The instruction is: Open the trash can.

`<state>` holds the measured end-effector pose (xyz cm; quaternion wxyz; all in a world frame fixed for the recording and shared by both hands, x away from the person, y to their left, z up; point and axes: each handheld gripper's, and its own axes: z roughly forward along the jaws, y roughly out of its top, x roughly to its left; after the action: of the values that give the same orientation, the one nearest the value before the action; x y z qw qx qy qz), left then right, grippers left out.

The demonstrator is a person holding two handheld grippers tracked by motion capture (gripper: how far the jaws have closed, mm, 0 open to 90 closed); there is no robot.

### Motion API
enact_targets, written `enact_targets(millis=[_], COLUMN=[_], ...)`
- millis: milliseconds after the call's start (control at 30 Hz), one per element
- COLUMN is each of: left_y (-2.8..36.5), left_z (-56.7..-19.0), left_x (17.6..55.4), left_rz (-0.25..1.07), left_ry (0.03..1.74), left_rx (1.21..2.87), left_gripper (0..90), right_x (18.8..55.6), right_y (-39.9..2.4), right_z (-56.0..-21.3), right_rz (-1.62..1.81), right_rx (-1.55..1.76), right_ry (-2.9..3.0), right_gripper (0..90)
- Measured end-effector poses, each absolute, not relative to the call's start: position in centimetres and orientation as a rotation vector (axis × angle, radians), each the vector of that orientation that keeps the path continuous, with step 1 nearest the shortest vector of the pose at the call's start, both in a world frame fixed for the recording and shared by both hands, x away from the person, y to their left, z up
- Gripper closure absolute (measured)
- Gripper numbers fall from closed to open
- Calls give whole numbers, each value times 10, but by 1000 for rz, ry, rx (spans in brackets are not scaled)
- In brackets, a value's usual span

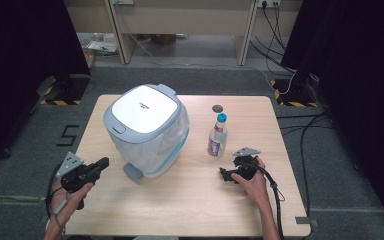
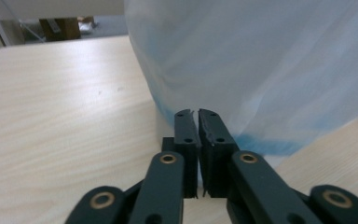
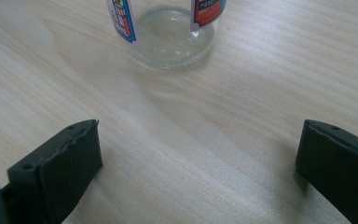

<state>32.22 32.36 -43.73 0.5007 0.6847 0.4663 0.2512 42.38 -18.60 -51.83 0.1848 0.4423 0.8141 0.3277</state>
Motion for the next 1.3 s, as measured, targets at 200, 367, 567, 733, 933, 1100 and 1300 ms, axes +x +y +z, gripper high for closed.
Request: enact_targets(millis=[200,367,567,733,933,1100,1300], left_y=[325,329,330,328,326,321,312], left_z=[-418,-399,-379,-360,-341,-333,-326], left_x=[320,320,326,329,331,336,342], left_rz=[612,581,573,581,586,564,547], left_ry=[1093,1055,1014,976,945,927,901], left_rx=[1626,1594,1570,1573,1569,1571,1578], left_gripper=[895,896,895,895,895,895,896], right_x=[424,423,423,423,423,423,423], right_y=[-186,-186,-186,-186,-185,-185,-185], right_z=[-518,-518,-518,-518,-518,-518,-518], right_rz=[923,922,921,921,922,922,923], right_rx=[1248,1252,1254,1255,1255,1258,1263], right_ry=[2293,2294,2293,2292,2288,2288,2288], right_gripper=[4,4,3,3,3,4,4])
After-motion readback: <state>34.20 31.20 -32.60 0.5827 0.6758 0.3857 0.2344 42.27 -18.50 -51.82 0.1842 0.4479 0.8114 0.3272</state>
